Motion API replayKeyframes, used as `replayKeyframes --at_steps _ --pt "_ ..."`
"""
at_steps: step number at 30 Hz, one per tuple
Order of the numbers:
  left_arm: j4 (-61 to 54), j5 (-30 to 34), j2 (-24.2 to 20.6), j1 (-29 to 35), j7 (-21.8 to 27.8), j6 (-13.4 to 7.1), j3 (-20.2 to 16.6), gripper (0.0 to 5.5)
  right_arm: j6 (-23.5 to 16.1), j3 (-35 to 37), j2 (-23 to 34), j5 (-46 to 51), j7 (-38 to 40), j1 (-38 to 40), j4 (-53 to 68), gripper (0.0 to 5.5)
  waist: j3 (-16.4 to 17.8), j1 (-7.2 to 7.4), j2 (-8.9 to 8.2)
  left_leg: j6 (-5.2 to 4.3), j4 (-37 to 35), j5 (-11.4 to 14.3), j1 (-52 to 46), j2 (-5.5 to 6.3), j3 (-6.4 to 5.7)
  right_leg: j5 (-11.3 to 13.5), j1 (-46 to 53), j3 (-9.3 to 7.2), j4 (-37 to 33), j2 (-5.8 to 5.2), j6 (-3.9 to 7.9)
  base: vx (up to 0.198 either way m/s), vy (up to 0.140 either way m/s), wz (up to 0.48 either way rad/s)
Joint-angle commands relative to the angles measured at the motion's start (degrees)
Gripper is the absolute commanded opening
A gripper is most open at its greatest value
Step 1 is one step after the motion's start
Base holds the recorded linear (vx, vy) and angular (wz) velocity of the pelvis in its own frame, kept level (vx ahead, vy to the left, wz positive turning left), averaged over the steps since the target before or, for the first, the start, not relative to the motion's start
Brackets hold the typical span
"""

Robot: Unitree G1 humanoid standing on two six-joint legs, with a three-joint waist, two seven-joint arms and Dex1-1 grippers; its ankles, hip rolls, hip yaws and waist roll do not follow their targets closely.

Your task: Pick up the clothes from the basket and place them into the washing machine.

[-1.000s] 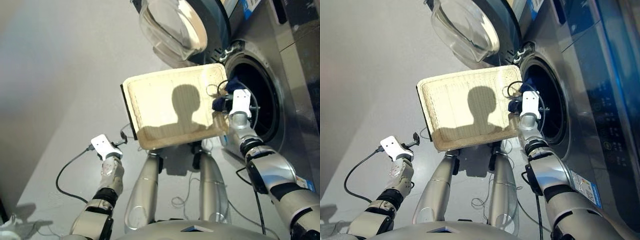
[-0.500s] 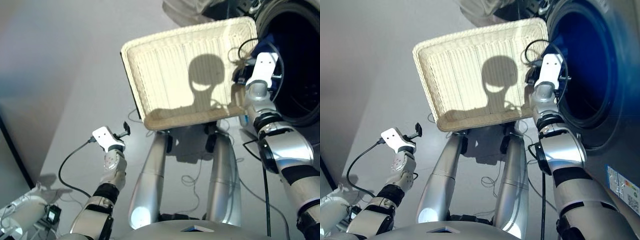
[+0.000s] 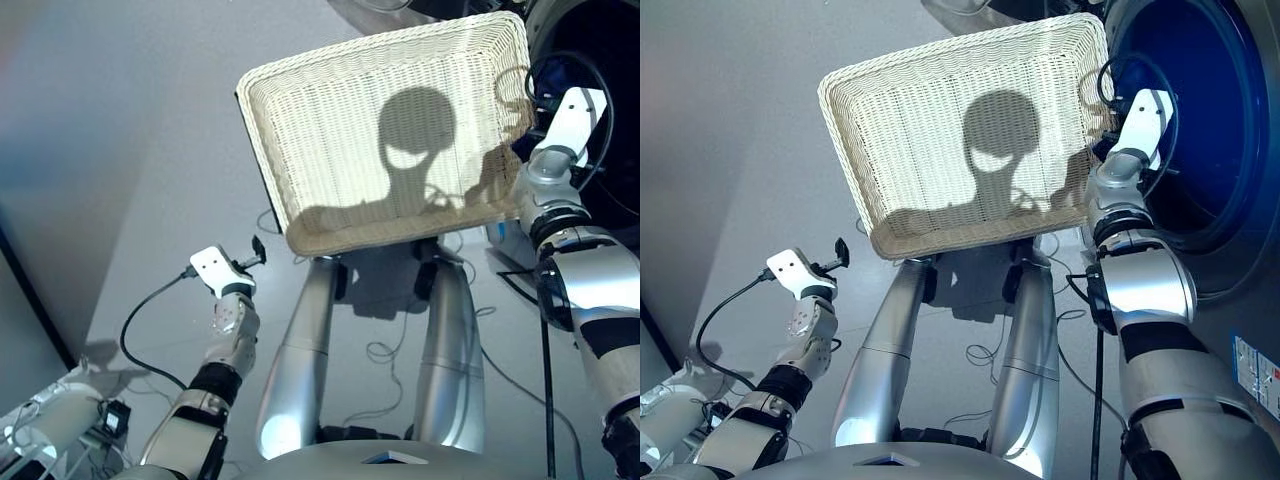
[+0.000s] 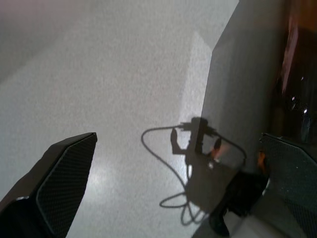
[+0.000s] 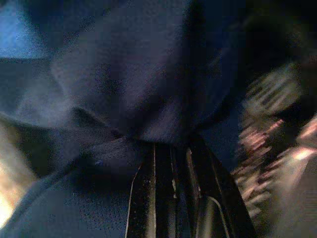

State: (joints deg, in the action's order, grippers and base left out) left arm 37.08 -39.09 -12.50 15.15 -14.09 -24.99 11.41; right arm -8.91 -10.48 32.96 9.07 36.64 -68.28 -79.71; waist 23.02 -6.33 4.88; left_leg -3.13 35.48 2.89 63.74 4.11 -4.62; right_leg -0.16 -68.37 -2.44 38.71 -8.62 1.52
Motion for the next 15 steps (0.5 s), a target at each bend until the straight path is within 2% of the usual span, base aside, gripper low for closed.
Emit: replayKeyframes --at_steps 1,6,8,10,12,13,15 --pt "-0.6 1.4 -1.9 -2.3 -1.2 -3.4 -0.8 5.50 1.9 -8.2 10.7 -8.4 6.8 -5.3 0.1 0.00 -3.8 0.59 3.20 2.58 -2.3 -2.0 0.4 1.65 2.18 3.6 0.4 -2.48 0.0 0.90 2.94 0.000 0.000 0.000" --pt "-0.5 0.2 -1.8 -2.7 -0.9 -2.6 -0.3 5.50 5.7 -13.5 16.3 -13.2 8.8 -10.3 -1.5 0.00 -2.7 0.89 3.23 2.28 -0.9 -2.4 2.1 1.66 2.08 3.8 -1.3 -2.07 2.3 1.01 3.08 0.000 0.000 0.000" --pt "-0.3 0.2 -1.7 -2.5 -1.0 -2.4 -0.3 5.50 7.2 -14.6 16.6 -14.6 10.4 -11.1 -2.2 0.00 -2.5 0.94 3.37 2.27 -0.6 -2.4 2.3 1.62 2.04 3.8 -1.5 -1.93 2.6 1.01 3.07 0.000 0.000 0.000" --pt "-0.4 -0.6 -1.7 -2.8 -0.8 -2.2 -0.6 5.50 10.3 -15.8 18.3 -16.9 10.5 -12.4 -4.9 0.00 -2.3 1.00 3.33 2.23 0.0 -2.3 2.7 1.66 2.13 3.9 -1.8 -1.87 3.1 1.03 3.05 0.000 0.000 0.000" --pt "-0.3 -1.1 -1.6 -3.1 -0.5 -1.8 -0.9 5.50 14.8 -20.5 18.9 -23.9 11.1 -13.0 -6.4 0.00 -2.2 1.12 3.43 2.27 0.4 -2.4 3.2 1.70 2.24 4.1 -2.3 -1.78 3.6 1.07 3.05 0.000 0.000 0.000" --pt "-0.3 -1.2 -1.4 -3.3 -0.1 -1.6 -1.1 5.50 16.1 -21.7 19.1 -27.4 10.7 -12.2 -5.7 0.00 -2.2 1.30 3.54 2.26 0.7 -2.4 3.4 1.75 2.29 4.1 -2.5 -1.82 3.8 1.10 3.04 0.000 0.000 0.000" --pt "-0.6 -1.3 -1.3 -3.6 0.0 -1.5 -1.5 5.50 16.4 -20.5 19.6 -27.9 10.4 -11.1 -4.7 0.00 -2.2 1.37 3.58 2.28 0.9 -2.4 3.5 1.87 2.22 4.2 -2.6 -1.73 4.1 1.19 3.07 0.000 0.000 0.000"
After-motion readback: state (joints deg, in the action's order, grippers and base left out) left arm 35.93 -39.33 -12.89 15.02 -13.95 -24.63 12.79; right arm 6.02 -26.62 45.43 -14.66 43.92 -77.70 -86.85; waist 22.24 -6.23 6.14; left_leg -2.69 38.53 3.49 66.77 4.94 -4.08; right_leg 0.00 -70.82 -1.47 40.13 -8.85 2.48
